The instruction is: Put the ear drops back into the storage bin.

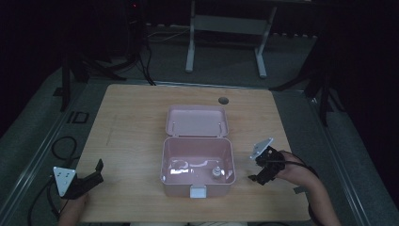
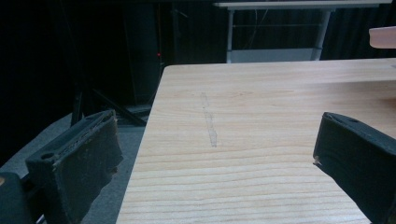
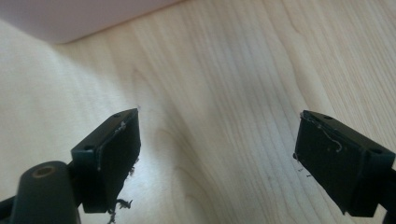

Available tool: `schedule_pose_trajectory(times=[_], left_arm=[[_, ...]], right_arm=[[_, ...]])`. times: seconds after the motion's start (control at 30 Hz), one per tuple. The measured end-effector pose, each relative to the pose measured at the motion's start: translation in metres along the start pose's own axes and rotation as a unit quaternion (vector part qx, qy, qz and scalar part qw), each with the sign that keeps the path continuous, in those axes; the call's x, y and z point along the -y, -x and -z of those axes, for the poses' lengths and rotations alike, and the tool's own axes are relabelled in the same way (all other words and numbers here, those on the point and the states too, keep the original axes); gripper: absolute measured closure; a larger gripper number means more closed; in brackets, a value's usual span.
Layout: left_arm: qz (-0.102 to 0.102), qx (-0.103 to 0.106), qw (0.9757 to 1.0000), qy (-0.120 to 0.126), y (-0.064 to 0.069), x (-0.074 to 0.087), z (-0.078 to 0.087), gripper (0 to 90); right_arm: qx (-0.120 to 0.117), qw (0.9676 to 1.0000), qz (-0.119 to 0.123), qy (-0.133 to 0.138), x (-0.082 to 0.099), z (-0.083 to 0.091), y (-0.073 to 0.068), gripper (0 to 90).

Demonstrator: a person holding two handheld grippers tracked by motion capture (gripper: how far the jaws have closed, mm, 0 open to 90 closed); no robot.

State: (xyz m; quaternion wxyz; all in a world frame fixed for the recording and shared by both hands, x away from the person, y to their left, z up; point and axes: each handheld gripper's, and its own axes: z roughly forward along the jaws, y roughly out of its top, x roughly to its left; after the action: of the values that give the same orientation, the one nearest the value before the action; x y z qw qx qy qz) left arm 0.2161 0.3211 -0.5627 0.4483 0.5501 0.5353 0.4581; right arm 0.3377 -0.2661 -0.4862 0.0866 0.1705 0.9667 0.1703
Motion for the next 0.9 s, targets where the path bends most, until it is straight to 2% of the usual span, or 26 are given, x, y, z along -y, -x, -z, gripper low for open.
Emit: schedule_pose_trajectory(times=[0.13,0.17,0.3,0.33,0.43,0.47,0.6,0.67,0.73,0.9], left_arm=[[0.000,0.000,1.0000,0.000,0.000,0.000,0.000,1.0],[-0.001,0.000,1.0000,0.000,0.000,0.000,0.000,1.0],[-0.001,0.000,1.0000,0.000,0.000,0.000,0.000,1.0],[-0.001,0.000,1.0000,0.000,0.000,0.000,0.000,1.0],[-0.002,0.000,1.0000,0.000,0.000,0.000,0.000,1.0],[-0.002,0.000,1.0000,0.000,0.000,0.000,0.000,1.0],[0.000,-0.001,1.0000,0.000,0.000,0.000,0.000,1.0],[0.000,-0.001,1.0000,0.000,0.000,0.000,0.001,1.0],[0.001,-0.002,1.0000,0.001,0.000,0.000,0.001,1.0],[0.000,-0.001,1.0000,0.001,0.000,0.000,0.001,1.0]], right_arm=[[0.007,0.9997,-0.017,0.016,0.009,-0.006,0.000,14.1],[0.022,0.9989,-0.032,0.028,0.017,-0.010,0.000,14.1],[0.040,0.9967,-0.056,0.043,0.026,-0.017,0.000,14.1],[0.040,0.9967,-0.056,0.043,0.026,-0.017,0.000,14.1],[0.058,0.9933,-0.080,0.059,0.036,-0.021,-0.001,14.0],[0.058,0.9933,-0.080,0.059,0.036,-0.021,-0.001,14.0],[0.091,0.9840,-0.120,0.095,0.046,-0.023,-0.001,13.8],[0.108,0.9779,-0.141,0.110,0.051,-0.024,-0.002,13.8],[0.126,0.9724,-0.156,0.119,0.054,-0.026,-0.002,13.8],[0.151,0.9604,-0.191,0.136,0.062,-0.029,-0.003,13.5]])
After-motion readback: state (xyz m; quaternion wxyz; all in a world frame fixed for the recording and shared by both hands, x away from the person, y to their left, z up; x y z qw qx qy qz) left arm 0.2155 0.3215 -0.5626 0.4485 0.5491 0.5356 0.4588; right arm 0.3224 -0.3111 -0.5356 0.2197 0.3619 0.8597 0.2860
